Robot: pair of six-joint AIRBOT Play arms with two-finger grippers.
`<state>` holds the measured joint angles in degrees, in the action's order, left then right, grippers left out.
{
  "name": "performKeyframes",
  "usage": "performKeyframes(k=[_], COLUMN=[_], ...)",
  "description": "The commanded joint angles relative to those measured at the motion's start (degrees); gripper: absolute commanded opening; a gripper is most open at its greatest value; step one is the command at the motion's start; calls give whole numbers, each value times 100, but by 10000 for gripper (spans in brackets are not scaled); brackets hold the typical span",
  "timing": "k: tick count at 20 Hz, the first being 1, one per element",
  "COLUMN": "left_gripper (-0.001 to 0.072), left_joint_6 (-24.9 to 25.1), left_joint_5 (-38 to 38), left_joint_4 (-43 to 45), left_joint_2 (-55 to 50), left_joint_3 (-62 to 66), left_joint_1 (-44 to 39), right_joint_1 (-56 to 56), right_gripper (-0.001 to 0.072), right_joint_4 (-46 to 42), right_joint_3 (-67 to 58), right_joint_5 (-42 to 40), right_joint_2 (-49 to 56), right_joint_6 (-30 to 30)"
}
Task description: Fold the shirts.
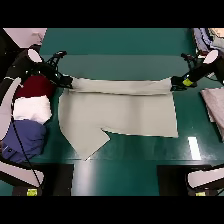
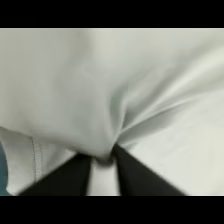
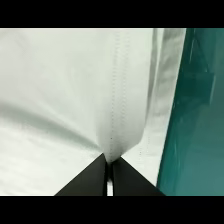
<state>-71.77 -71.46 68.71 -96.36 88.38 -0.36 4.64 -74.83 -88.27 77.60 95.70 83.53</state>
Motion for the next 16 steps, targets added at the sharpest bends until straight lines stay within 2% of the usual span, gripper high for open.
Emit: performKeyframes(k=[1, 2, 7, 13, 16], left_gripper=[636, 641, 642, 642, 642], left_joint_6=[-531, -688, -901, -1281, -1613], left_joint_5=[-74, -181, -717, -284, -151], left_joint_4=[289, 407, 850, 763, 332], left_joint_2=[-4, 2, 599, 2809, 3799], left_joint_3=[-59, -57, -413, -3526, -4804], left_joint_1=[7, 7, 7, 7, 7], right_joint_1=[59, 59, -192, -643, -920], right_gripper=[255, 389, 387, 358, 358], right_joint_4=[334, 332, 330, 352, 1049], right_joint_3=[387, 382, 444, 2127, 2741], right_joint_5=[-310, -275, 717, 568, 494], right_joint_2=[-120, -125, -535, -2033, -2485], right_joint_6=[44, 44, -256, -538, -931])
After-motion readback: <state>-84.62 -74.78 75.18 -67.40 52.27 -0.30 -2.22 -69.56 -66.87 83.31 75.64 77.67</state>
